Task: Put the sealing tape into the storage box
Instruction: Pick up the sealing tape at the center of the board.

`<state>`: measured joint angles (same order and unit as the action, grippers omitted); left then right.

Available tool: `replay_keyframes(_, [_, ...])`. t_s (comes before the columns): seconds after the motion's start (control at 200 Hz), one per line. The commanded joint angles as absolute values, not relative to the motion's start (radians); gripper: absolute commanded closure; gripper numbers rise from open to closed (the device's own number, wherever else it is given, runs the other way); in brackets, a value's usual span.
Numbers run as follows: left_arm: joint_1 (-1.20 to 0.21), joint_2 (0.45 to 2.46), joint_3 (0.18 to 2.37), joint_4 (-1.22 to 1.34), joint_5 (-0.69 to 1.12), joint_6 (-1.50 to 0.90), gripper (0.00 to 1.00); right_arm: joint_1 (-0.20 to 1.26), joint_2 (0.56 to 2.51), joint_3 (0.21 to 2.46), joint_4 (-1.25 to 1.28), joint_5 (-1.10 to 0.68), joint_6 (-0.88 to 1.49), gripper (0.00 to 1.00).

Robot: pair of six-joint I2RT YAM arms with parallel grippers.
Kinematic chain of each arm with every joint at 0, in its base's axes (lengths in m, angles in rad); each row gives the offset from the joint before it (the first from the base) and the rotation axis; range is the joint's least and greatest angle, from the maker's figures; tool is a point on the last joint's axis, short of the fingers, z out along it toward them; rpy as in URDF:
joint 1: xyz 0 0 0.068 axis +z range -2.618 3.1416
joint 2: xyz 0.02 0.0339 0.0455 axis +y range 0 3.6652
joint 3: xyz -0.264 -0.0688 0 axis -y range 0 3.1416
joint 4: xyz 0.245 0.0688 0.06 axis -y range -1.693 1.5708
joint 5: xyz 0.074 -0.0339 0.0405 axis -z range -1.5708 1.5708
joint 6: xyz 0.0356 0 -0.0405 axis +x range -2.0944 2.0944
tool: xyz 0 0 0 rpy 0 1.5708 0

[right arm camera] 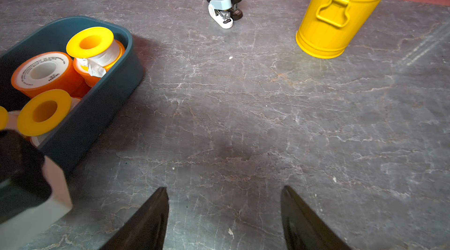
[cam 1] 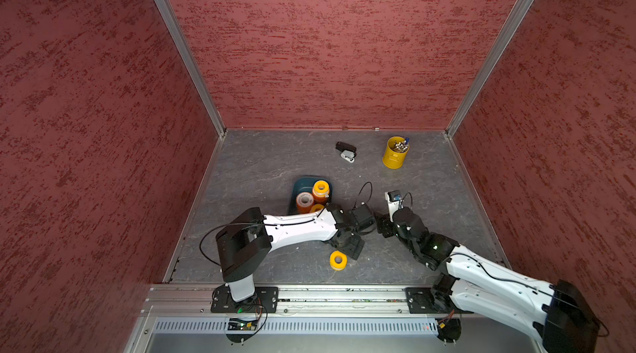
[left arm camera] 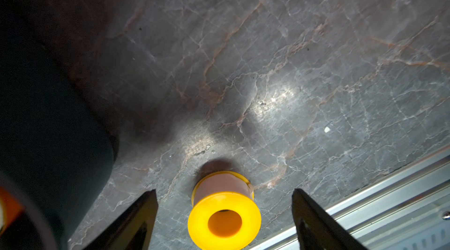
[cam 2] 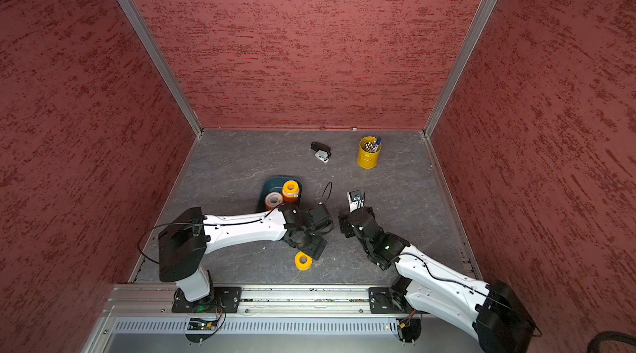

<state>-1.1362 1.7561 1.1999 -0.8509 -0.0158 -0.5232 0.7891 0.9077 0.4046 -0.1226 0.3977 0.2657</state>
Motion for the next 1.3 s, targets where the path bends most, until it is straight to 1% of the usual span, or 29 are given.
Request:
replay_keyframes(0.0, [-1.155, 1.771, 1.165, -0.823, 0.014, -0.553, 0.11, 0.787, 0.917, 0.422, -0.105, 0.417, 0.273, 0.25])
replay_keyframes(0.331, [-1.190, 1.772, 1.098, -0.811, 0.025, -0.599, 0.11, 0.787, 0.925, 0.425, -0.104, 0.415, 0.273, 0.25])
replay_keyframes(0.461, [-1.198, 1.783, 1.093, -0.809, 0.023, -0.604, 0.13, 0.787, 0.928, 0.426, -0.105, 0.416, 0.273, 0.25])
replay_keyframes(0.591, [-1.199, 1.796, 1.094, -0.811, 0.020, -0.611, 0.19, 0.786, 0.939, 0.430, -0.105, 0.415, 0.273, 0.25])
replay_keyframes(0.987, [-1.203, 1.797, 1.105, -0.839, -0.010, -0.612, 0.29, 0.787, 0.950, 0.436, -0.106, 0.414, 0.274, 0.25])
replay_keyframes(1.142, [-1.198, 1.778, 1.103, -0.841, -0.023, -0.612, 0.36, 0.787, 0.953, 0.436, -0.106, 0.414, 0.273, 0.24])
replay_keyframes(1.298, [-1.192, 1.766, 1.113, -0.866, -0.041, -0.609, 0.38, 0.786, 0.957, 0.437, -0.106, 0.413, 0.272, 0.24])
